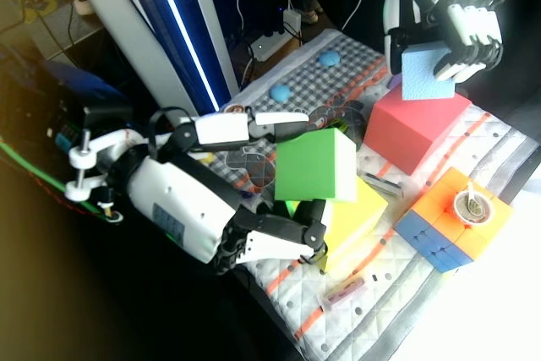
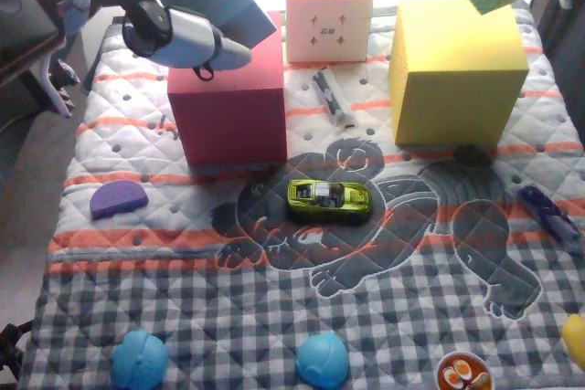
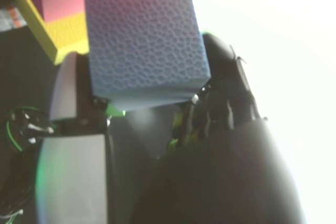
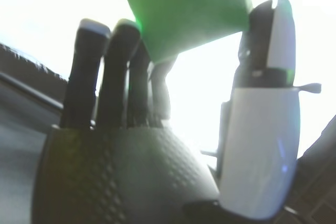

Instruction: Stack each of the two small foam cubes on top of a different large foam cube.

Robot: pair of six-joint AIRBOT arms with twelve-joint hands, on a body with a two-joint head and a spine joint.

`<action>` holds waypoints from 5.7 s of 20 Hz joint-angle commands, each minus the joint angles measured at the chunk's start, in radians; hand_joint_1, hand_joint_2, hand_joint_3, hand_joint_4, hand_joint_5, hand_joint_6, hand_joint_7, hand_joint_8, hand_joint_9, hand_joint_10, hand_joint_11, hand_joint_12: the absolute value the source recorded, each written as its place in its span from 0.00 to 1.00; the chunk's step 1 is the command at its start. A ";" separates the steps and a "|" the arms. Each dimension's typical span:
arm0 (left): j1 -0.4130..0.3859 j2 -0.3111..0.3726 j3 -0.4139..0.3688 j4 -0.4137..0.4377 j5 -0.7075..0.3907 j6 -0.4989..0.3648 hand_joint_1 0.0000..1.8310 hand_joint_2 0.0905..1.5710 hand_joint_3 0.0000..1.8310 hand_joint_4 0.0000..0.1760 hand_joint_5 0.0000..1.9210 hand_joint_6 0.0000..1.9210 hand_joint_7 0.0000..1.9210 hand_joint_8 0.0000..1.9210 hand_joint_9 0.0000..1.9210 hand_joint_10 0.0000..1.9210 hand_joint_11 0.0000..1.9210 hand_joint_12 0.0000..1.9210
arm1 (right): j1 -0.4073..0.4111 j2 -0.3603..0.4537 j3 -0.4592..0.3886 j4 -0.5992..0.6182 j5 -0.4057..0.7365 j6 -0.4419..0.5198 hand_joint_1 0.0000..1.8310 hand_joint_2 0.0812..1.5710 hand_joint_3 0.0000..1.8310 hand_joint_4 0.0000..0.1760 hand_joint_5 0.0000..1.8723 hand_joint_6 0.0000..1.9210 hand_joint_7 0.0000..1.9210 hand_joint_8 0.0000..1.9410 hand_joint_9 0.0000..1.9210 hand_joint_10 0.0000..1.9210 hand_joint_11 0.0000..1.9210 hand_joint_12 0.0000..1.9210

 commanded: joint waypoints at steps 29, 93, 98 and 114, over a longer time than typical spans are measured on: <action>0.029 0.009 -0.020 0.070 -0.150 -0.073 0.47 0.70 0.00 0.66 0.01 0.00 0.00 0.00 0.00 0.00 0.00 0.08 | 0.035 -0.026 -0.038 0.097 0.107 0.016 0.72 0.75 0.00 0.00 0.20 0.71 0.40 0.70 0.33 0.83 0.39 0.99; 0.055 0.031 -0.039 0.076 -0.203 -0.078 0.42 0.70 0.00 1.00 0.04 0.01 0.00 0.00 0.00 0.00 0.00 0.13 | 0.079 0.048 0.083 -0.462 -0.080 0.016 0.53 0.92 0.00 0.07 0.23 0.92 0.21 0.97 0.08 0.97 0.09 1.00; 0.056 0.031 -0.039 0.076 -0.205 -0.078 0.41 0.70 0.00 1.00 0.02 0.02 0.00 0.00 0.00 0.00 0.00 0.26 | 0.074 0.047 0.096 -0.743 -0.072 0.016 0.60 0.79 0.00 0.00 0.05 0.75 0.11 0.84 0.10 0.97 0.03 1.00; 0.055 0.030 -0.040 0.077 -0.205 -0.078 0.41 0.70 0.00 1.00 0.00 0.08 0.00 0.00 0.00 0.00 0.00 0.36 | 0.104 -0.017 0.116 -0.830 -0.058 0.016 0.62 0.73 0.00 0.00 0.09 0.76 0.02 0.80 0.00 0.85 0.00 1.00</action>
